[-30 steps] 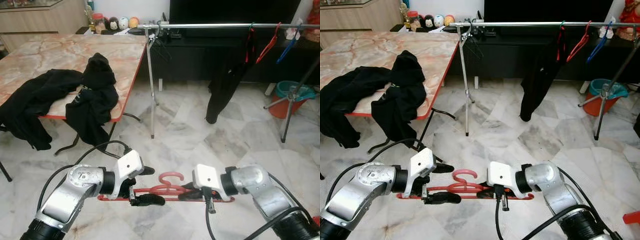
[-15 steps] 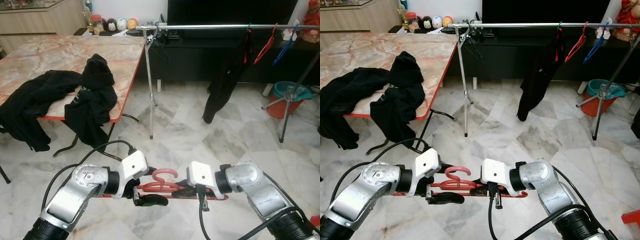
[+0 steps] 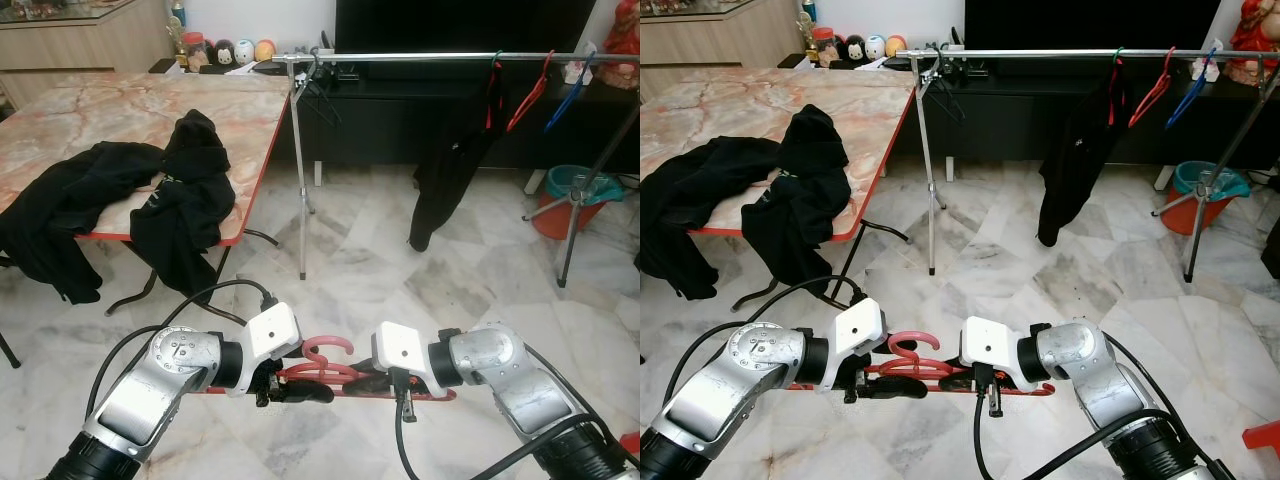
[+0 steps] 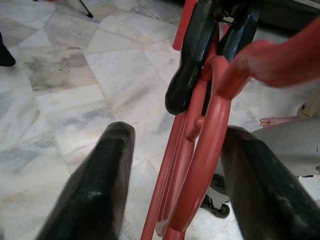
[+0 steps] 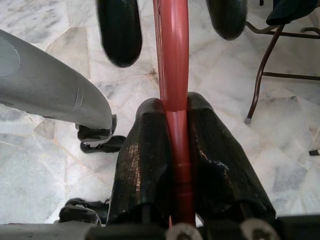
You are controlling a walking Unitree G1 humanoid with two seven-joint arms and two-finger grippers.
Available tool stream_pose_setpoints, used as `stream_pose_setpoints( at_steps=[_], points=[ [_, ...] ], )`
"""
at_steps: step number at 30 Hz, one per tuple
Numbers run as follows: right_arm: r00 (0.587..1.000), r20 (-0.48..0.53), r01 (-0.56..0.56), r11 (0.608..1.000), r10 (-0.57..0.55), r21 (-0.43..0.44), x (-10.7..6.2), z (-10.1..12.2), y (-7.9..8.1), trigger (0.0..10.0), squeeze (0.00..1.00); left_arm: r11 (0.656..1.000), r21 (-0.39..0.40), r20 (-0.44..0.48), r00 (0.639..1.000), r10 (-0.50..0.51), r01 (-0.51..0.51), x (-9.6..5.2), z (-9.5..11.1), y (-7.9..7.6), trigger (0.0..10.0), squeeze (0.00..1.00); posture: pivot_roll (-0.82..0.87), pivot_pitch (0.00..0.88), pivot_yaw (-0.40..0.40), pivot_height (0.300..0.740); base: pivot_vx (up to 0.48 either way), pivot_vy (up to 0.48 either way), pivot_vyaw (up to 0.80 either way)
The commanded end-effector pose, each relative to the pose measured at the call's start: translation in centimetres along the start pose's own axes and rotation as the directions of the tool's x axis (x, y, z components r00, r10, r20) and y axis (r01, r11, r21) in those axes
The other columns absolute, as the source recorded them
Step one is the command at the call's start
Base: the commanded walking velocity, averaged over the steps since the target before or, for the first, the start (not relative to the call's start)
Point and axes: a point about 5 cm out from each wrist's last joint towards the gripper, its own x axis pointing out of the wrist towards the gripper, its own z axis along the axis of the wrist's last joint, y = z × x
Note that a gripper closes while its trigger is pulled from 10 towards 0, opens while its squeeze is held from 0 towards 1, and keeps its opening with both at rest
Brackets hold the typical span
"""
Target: Hang hanger
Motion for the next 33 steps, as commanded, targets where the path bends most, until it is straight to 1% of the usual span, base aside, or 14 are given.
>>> stream_pose_setpoints(
  at_steps=[1,11,27,28,29,30,33],
  points=[
    [1.0,0.031,0.004,0.999,-0.002,-0.039,-0.23,1.06,-0.21,10.0,0.0,1.0,0.011,-0.031,1.0,0.004,-0.003,-0.2,-0.07,-0.01,0.0,0.0,0.15,0.0,-0.012,0.74,0.0,0.0,0.0],
    [1.0,0.025,0.012,0.999,-0.011,-0.039,-0.34,0.95,-0.36,10.0,0.0,1.0,0.016,-0.04,0.999,-0.009,0.01,-0.3,-0.09,-0.05,0.0,0.0,0.14,0.0,-0.004,0.74,0.0,0.0,0.0],
    [0.999,0.038,0.007,1.0,-0.006,-0.025,-0.24,0.9,-0.19,10.0,0.0,1.0,0.001,-0.02,1.0,-0.006,0.006,-0.44,0.09,0.06,0.0,0.0,0.14,0.0,-0.001,0.74,0.0,0.0,0.0],
    [0.999,0.043,0.007,1.0,-0.006,-0.021,-0.29,0.89,-0.17,10.0,0.68,1.0,-0.001,-0.018,1.0,-0.008,0.008,-0.46,0.13,0.06,0.0,0.0,0.14,0.0,0.0,0.74,0.0,0.0,0.0],
    [0.999,0.045,0.006,1.0,-0.005,-0.018,-0.33,0.89,-0.16,10.0,0.68,1.0,-0.001,-0.017,1.0,-0.009,0.009,-0.48,0.15,0.06,0.0,0.0,0.14,0.0,0.0,0.74,0.0,0.0,0.0],
    [0.999,0.046,0.004,1.0,-0.003,-0.015,-0.38,0.83,-0.12,10.0,1.0,1.0,-0.002,-0.017,1.0,-0.011,0.011,-0.48,0.17,0.05,0.0,0.0,0.14,0.0,-0.001,0.74,0.0,0.0,0.0],
    [0.999,0.044,-0.002,1.0,0.003,-0.01,-0.44,0.74,-0.06,10.0,1.0,1.0,-0.003,-0.018,1.0,-0.017,0.017,-0.48,0.19,0.04,0.0,0.0,0.14,0.0,-0.002,0.74,0.0,0.0,0.0]
  ],
)
